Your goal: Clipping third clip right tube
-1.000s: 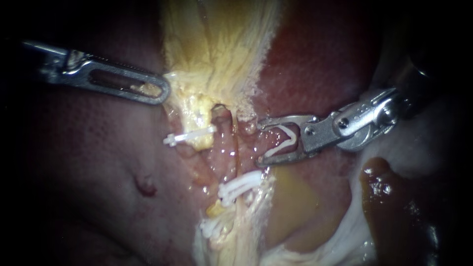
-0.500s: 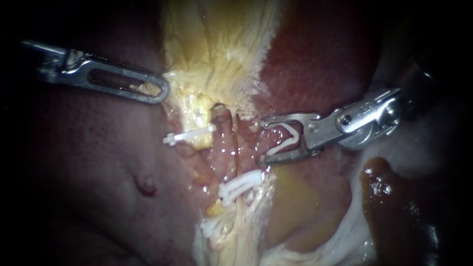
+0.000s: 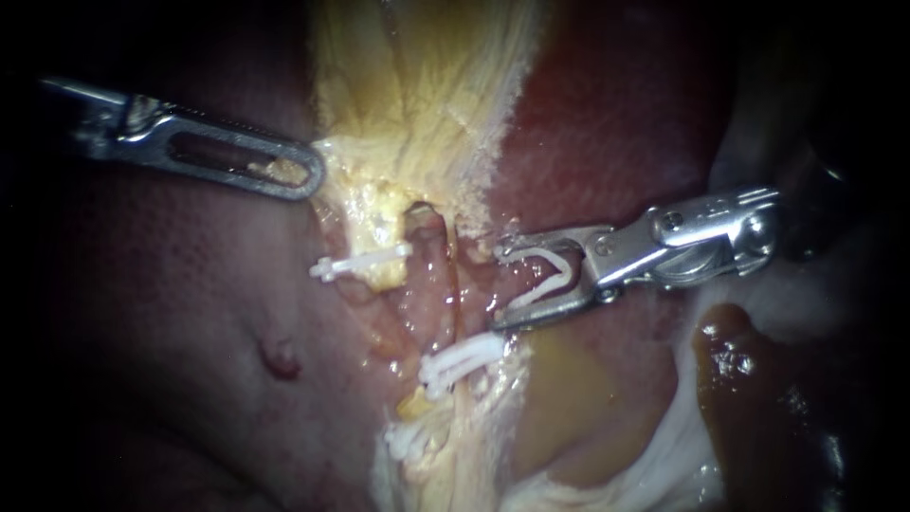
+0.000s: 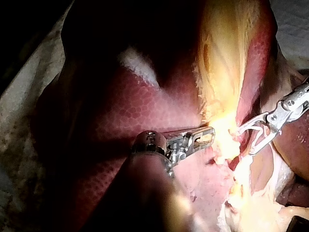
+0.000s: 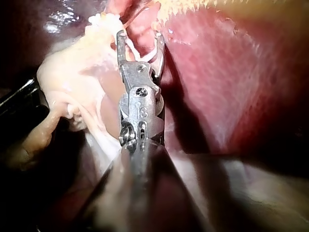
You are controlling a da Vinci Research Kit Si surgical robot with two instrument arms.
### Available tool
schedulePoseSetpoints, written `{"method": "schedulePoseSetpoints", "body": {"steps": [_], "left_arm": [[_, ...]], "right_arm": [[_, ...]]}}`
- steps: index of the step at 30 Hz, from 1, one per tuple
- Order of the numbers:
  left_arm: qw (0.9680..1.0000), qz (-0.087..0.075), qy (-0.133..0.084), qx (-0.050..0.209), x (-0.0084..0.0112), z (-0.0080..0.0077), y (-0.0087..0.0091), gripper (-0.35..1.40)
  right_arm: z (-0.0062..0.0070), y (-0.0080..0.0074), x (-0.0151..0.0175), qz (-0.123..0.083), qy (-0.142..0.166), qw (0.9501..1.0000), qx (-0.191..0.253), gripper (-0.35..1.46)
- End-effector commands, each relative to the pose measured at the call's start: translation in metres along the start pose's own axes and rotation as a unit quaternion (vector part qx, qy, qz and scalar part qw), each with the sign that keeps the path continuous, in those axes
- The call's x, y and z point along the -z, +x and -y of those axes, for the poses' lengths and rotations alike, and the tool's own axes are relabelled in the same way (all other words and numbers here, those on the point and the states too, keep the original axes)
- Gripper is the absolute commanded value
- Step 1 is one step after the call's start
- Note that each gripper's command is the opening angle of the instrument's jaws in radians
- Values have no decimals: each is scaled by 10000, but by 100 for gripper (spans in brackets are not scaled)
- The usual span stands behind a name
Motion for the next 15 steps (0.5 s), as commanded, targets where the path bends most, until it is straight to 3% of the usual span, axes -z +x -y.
{"method": "schedulePoseSetpoints", "body": {"steps": [1,15], "left_arm": [[10000,0,1,0,0,0,0,-35],[10000,0,0,1,0,0,0,-35]], "right_arm": [[1,0,-1,-29,45,10000,-62,50],[6,3,-18,-194,452,9978,-452,50]]}}
